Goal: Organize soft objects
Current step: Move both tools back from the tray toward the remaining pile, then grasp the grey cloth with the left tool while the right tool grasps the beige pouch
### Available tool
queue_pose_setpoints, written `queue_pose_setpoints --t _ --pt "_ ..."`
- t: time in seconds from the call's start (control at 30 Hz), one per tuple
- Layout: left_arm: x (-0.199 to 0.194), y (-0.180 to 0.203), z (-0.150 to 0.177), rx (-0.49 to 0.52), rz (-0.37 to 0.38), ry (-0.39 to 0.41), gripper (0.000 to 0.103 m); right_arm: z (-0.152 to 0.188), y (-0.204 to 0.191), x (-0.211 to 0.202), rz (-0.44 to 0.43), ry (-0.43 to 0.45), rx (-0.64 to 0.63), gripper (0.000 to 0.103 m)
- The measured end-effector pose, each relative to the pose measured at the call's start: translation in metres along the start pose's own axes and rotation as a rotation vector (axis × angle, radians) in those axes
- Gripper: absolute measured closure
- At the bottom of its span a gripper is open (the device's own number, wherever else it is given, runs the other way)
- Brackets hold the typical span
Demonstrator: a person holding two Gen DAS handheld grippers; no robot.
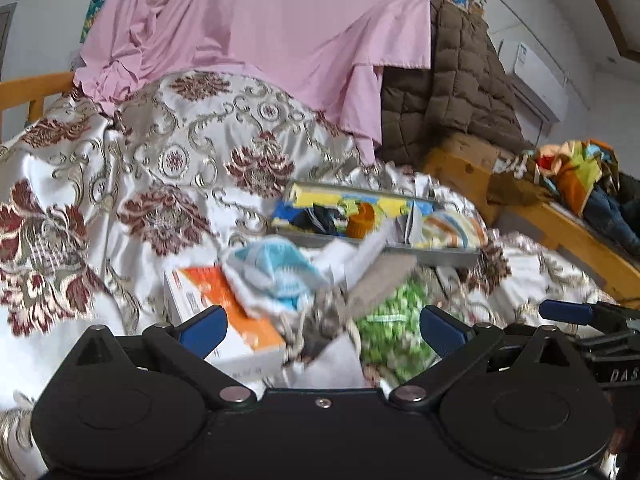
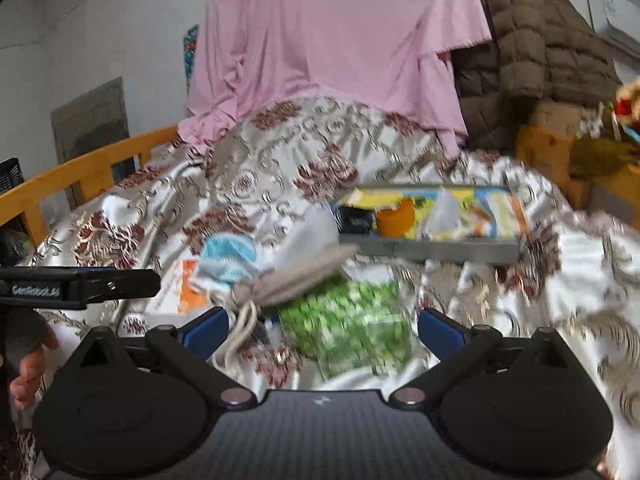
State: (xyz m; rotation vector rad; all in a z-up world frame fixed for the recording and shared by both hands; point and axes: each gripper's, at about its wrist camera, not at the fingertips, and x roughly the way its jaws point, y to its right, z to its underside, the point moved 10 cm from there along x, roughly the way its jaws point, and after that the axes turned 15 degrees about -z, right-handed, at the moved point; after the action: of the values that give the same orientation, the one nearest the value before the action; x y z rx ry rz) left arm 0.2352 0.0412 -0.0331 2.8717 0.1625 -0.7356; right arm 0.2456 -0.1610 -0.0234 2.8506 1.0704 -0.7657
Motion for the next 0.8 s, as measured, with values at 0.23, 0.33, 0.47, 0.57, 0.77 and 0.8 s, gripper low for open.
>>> queue_pose_setpoints --t 0.23,0.33,0.47,0.57,0.77,0.8 --pt "0.001 0.01 0.03 0.054 0.022 -0.065 0.001 0.025 0.01 0.007 -0.003 -0.07 -0.022 0.0" --pt "0.004 0.014 0.04 0.073 0.03 -0.079 0.001 0.029 0.01 0.011 -0.008 -0.086 -0.045 0.0" --pt "0.009 0.025 0.055 0.132 0.042 -0.112 0.001 0.034 0.011 0.014 -0.01 -0.099 -0.068 0.0" --pt "0.014 0.03 0.061 0.179 0.042 -0.122 0.001 0.032 0.012 0.017 -0.024 -0.098 -0.061 0.0" --pt "0.022 0.029 0.069 0.236 0.027 -0.146 0.001 0.032 0.01 0.025 -0.044 -0.1 -0.086 0.0" --pt "0.023 0.029 0.07 0.24 0.026 -0.147 0.001 0.032 0.01 0.027 -0.046 -0.099 -0.092 0.0"
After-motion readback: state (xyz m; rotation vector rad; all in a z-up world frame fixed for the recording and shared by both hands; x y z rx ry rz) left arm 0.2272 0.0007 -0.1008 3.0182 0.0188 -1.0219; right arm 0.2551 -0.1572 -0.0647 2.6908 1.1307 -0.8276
